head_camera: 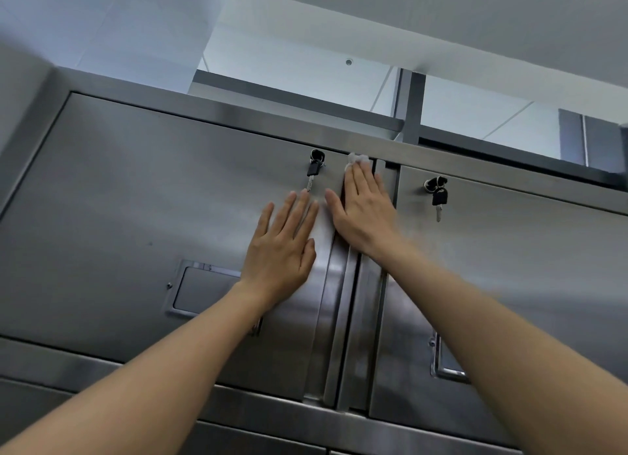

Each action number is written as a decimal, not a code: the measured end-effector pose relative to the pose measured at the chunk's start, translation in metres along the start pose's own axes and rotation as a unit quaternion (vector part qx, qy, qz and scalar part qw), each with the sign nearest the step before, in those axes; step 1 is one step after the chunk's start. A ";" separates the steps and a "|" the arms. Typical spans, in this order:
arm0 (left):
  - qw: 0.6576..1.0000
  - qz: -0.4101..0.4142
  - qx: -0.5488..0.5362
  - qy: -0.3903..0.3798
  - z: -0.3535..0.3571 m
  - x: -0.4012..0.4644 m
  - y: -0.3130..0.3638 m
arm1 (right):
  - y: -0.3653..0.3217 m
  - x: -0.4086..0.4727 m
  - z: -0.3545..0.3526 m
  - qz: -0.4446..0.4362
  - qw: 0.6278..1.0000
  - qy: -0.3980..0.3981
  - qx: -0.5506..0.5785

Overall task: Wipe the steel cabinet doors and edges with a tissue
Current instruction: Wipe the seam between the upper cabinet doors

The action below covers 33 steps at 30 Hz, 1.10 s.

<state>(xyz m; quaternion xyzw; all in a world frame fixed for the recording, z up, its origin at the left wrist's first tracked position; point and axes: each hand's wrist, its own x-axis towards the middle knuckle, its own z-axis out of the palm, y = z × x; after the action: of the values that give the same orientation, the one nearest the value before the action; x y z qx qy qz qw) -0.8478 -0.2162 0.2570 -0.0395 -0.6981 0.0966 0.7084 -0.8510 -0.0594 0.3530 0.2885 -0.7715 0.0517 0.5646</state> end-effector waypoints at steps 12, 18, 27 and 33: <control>1.000 0.001 -0.001 0.004 0.002 -0.001 -0.001 | 0.010 0.000 -0.007 -0.025 0.999 -0.021 -0.031; 1.000 0.000 -0.004 0.006 0.004 0.000 0.000 | 0.007 -0.126 0.034 -0.145 0.989 -0.003 -0.036; 1.000 0.007 0.006 0.010 0.002 0.001 -0.001 | 0.016 -0.047 0.010 -0.081 0.995 -0.009 -0.062; 1.000 0.000 0.006 -0.010 0.000 0.000 0.000 | 0.005 -0.164 0.049 -0.163 0.986 -0.007 -0.036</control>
<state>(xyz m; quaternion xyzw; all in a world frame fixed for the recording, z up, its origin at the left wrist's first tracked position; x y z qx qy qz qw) -0.8484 -0.2161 0.2566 -0.0342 -0.7043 0.1014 0.7018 -0.8623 -0.0118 0.1892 0.3902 -0.7191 -0.0712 0.5705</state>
